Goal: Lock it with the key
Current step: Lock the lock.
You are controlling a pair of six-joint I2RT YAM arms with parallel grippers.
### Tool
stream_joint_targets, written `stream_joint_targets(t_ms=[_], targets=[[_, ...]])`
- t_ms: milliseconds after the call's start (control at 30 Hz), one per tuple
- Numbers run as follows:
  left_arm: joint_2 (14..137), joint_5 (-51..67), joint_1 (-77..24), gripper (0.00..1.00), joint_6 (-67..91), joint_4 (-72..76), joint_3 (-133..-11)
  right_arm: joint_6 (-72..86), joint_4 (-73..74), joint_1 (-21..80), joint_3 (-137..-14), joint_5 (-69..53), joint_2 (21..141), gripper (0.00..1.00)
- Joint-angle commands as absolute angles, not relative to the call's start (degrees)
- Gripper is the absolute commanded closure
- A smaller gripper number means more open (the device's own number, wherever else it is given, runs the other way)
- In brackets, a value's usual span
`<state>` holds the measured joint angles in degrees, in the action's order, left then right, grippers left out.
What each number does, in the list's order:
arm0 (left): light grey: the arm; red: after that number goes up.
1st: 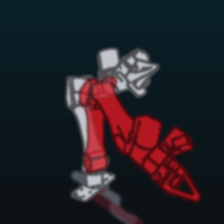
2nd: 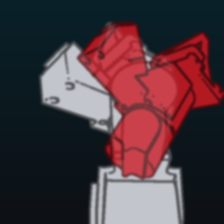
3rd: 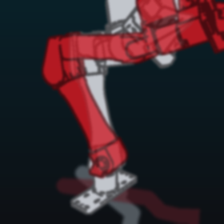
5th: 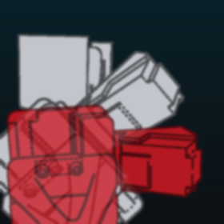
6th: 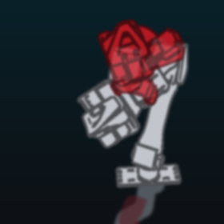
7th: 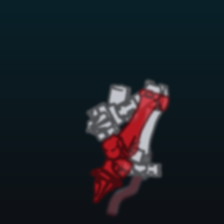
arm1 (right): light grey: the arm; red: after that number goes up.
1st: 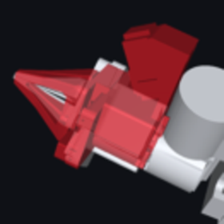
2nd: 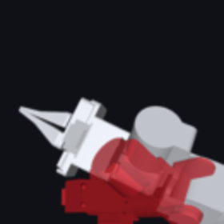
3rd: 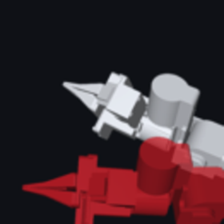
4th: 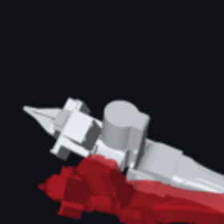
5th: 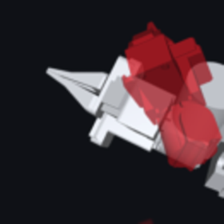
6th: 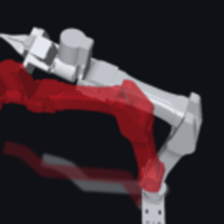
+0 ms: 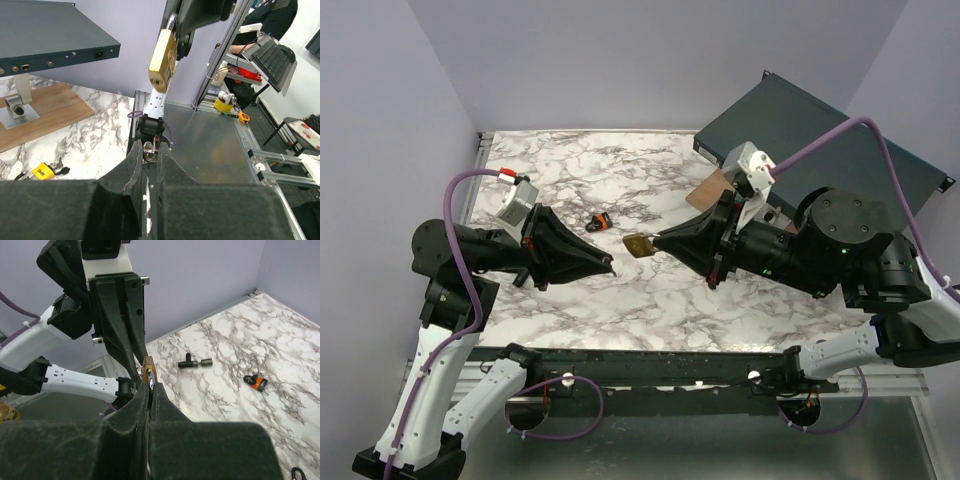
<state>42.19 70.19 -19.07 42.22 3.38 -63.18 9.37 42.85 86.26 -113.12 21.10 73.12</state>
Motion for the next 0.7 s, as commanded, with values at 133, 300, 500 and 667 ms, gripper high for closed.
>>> stream_joint_targets(t_ms=[133,300,500,667], targets=[[43.0,62.5,-18.5,1.0,31.5,-13.0,-65.6,8.3,42.4,86.4,-114.1,28.7,74.2,0.99],[46.7,45.2,-18.5,1.0,30.2,-24.8,-66.7,8.8,42.8,86.0,-110.6,37.4,79.7,0.99],[48.2,28.3,-18.5,1.0,33.8,-28.7,-63.6,12.2,40.4,75.8,-103.9,32.0,85.3,0.99],[51.0,20.6,-18.5,1.0,40.8,-24.6,-56.5,15.8,33.4,65.6,-95.3,24.6,87.9,0.99]])
